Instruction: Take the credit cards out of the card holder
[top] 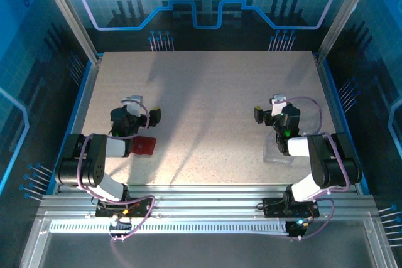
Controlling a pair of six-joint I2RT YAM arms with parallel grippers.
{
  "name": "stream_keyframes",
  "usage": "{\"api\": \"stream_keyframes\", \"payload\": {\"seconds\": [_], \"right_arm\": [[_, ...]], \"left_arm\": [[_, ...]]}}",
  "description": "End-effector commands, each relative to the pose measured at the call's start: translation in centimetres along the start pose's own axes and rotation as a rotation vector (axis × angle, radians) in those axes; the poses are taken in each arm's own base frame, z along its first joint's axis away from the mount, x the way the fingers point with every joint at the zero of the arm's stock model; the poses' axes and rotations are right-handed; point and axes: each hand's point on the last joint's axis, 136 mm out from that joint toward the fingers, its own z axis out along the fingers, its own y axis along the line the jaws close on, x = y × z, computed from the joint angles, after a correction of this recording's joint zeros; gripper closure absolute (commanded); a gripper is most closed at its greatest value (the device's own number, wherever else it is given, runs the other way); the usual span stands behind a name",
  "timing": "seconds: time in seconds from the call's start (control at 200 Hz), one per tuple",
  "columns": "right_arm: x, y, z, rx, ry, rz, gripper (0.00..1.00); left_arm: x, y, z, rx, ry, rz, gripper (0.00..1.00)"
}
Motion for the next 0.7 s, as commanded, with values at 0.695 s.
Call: {"api": "stream_keyframes", "payload": {"seconds": [0.695], "right_arm": [[-4.1, -0.1, -2.8, 0.028, 0.109, 0.038, 0.00]], "left_arm": [[-5.8, -0.1, -2.8, -0.164, -0.009, 0.009, 0.00]]}}
